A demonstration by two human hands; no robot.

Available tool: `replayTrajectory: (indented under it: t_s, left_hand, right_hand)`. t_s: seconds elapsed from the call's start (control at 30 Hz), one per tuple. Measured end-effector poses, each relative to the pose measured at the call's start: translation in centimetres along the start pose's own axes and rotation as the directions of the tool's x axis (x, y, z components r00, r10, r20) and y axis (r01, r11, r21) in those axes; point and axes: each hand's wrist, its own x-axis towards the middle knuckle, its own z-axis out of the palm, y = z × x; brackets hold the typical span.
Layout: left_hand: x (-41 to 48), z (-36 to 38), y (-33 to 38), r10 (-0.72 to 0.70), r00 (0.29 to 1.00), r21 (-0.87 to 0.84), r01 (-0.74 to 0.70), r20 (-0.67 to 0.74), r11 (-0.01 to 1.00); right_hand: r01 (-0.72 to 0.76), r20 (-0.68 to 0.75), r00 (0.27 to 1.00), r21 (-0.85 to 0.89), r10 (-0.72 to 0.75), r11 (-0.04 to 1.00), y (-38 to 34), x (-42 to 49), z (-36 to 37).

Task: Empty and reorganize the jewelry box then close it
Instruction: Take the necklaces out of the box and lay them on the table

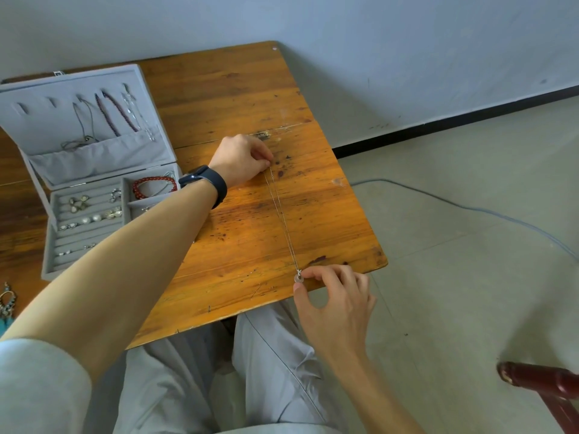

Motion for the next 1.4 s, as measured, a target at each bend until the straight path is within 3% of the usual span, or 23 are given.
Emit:
replayTrajectory:
  t_s: [0.27, 0.43, 0.57, 0.83, 1.13, 1.4]
  left_hand:
    - [-2.1, -0.9, 0.7, -0.002, 0.998, 0.041, 0.000, 0.068, 0.999]
    - [-6.4, -1.6, 1.1, -0.018, 0.999, 0.072, 0.015, 0.034, 0.997]
    - [-11.9, -1.6, 1.4, -0.021, 0.999, 0.167, 0.027, -0.041, 0.986]
    - [-20.8, -2.2, 1.1, 0.029, 0.975, 0.326, 0.045, -0.219, 0.944]
    - [-25.5, -7.2, -2.0, -0.030, 0.931, 0.370, 0.174, -0.364, 0.912]
    - [-24.0, -13.3, -7.9, -0.114, 0.890, 0.337, 0.282, -0.441, 0.898]
  right_hand:
    - [0.043, 0.030, 0.999, 0.012, -0.043, 0.999, 0.6, -0.2, -0.7]
    - [0.152, -0.055, 0.987, 0.053, -0.149, 0.987, 0.6, 0.1, -2.5]
    - [0.341, -0.096, 0.937, 0.059, -0.335, 0.938, -0.4, 1.8, -3.8]
    - [0.583, 0.108, 0.812, -0.116, -0.574, 0.804, -6.3, 3.7, -3.6]
    - [0.724, 0.216, 0.690, -0.187, -0.691, 0.664, -14.2, 4.1, -0.7]
    - [0.775, 0.256, 0.630, -0.139, -0.733, 0.617, -20.9, 7.7, 3.7]
